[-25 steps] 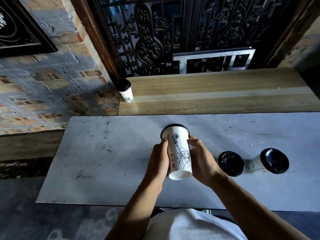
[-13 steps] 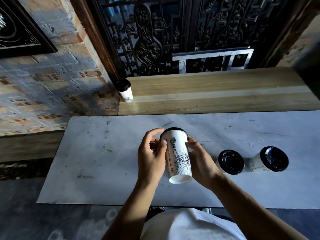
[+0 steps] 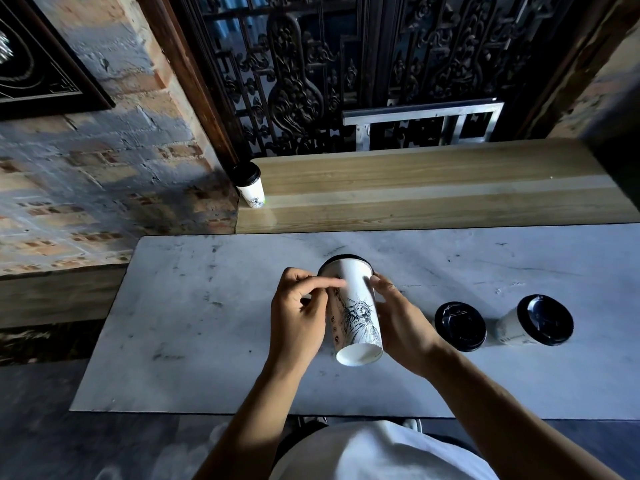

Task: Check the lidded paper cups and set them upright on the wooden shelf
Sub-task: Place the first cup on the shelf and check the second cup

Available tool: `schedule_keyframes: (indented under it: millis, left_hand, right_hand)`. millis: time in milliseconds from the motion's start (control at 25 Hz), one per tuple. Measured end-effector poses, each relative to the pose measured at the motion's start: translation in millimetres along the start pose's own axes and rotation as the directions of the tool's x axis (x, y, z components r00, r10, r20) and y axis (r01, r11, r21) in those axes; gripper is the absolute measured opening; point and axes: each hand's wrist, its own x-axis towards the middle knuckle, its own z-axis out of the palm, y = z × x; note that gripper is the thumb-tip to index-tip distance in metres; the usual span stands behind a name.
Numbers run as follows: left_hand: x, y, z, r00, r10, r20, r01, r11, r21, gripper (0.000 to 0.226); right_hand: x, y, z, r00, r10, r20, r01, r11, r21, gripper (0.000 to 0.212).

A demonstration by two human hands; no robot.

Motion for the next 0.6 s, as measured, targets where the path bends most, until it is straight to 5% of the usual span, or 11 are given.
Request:
schedule_keyframes:
  millis: [200, 360, 600]
  left_hand:
    - [-3.7, -0.2, 0.7, 0.999, -0.045, -0.026, 0.043, 0.995, -0.089, 0.038]
    - [-7.5, 1.9, 0.2, 0.992, -0.126, -0.027, 0.12, 0.977, -0.174, 0.011]
    - [-8.4, -5.0, -1.3, 0.994, -0.104, -0.029, 0.099, 0.984, -0.146, 0.027]
  right_hand:
    - [-2.5, -4.0, 1.3, 0.997, -0.048, -0.059, 0.047, 0.999, -0.019, 0.035]
    - [-0.5, -3.9, -3.1, 0.997, -0.073, -0.04, 0.07, 0.996, -0.06, 0.044]
    - [4.3, -3.8, -3.2, 0.999, -0.027, -0.039, 0.027, 1.0, -0.003, 0.038]
